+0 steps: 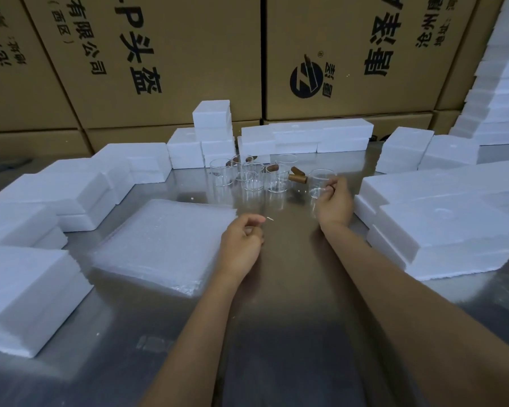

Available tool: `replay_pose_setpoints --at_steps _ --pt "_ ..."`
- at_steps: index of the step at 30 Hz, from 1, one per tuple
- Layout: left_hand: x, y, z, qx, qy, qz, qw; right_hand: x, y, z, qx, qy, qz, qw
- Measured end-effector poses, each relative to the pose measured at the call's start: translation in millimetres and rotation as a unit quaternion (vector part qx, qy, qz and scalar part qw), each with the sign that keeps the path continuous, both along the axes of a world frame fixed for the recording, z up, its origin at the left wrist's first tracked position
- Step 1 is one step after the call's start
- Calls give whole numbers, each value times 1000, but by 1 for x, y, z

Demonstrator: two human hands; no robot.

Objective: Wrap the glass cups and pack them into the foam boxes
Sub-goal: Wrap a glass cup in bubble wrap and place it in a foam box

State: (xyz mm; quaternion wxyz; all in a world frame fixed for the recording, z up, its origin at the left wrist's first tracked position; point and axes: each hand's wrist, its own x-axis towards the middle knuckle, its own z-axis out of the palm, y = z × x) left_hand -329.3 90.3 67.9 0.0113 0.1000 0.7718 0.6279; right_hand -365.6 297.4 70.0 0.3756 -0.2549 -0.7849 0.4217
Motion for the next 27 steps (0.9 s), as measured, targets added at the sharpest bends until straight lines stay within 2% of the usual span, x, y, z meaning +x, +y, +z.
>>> replay_pose_setpoints --at_steps 9,17,24,27 --pt "0 0 0 -3 10 -10 1000 67 -28 -6 -90 29 56 994" --pt "11 13 0 -92 15 -102 990 83 -38 3 -175 32 163 970" --pt "11 11 -6 -59 68 -110 990 92 -42 5 -192 42 218 956" --pt "10 13 -4 -25 91 -93 991 97 -45 16 -270 55 214 937"
